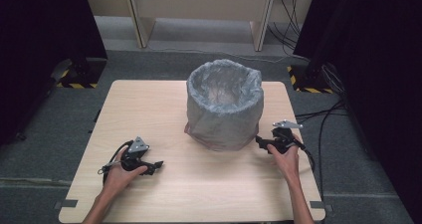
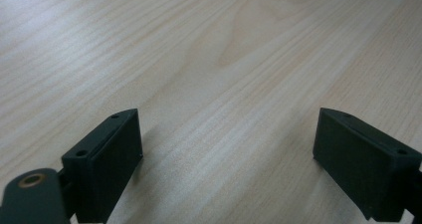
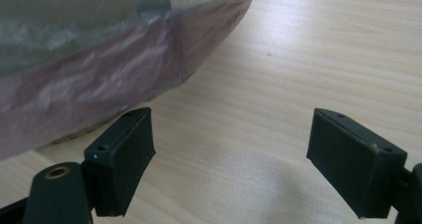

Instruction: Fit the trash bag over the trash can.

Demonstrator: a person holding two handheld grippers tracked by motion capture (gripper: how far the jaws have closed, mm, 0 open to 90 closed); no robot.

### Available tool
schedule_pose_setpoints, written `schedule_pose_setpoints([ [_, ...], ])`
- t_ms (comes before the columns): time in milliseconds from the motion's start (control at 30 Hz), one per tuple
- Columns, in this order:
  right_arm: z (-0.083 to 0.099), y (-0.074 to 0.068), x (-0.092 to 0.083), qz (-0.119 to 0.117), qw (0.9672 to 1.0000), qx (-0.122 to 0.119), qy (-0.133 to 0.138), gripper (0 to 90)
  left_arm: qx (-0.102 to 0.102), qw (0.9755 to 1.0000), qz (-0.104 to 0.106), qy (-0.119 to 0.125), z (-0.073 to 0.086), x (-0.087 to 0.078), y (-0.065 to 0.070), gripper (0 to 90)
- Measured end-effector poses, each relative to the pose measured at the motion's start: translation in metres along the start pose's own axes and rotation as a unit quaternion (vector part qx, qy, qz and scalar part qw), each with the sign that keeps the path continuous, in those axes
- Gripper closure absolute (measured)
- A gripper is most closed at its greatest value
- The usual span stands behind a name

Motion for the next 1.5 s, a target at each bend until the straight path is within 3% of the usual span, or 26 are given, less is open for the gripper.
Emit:
schedule_pose_setpoints([
  [767,0.027,0.005,-0.005,0.011,0.9997,-0.009,-0.019,18.6,0.002,1.0,0.002,0.001,0.0,-0.001,0.001,10.8],
  [1167,0.047,-0.003,-0.012,0.02,0.9991,-0.02,-0.031,17.8,0.003,1.0,0.003,0.0,0.001,-0.001,0.002,10.8],
  [1300,0.055,-0.006,-0.018,0.028,0.9986,-0.037,-0.026,16.5,0.003,1.0,0.003,0.0,0.001,-0.001,0.002,10.8],
  [1500,0.067,-0.011,-0.027,0.03,0.9984,-0.041,-0.023,16.2,0.002,1.0,0.002,0.001,0.001,-0.001,0.002,10.8],
])
Point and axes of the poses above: each handheld gripper's, and its own axes: x roughly forward along the jaws, z roughly out of its underside, y roughly to its right, the point moved 4 cm from there along x, roughly forward along the jaws, and after that the axes turned 12 degrees about x, right-handed, at the moved point
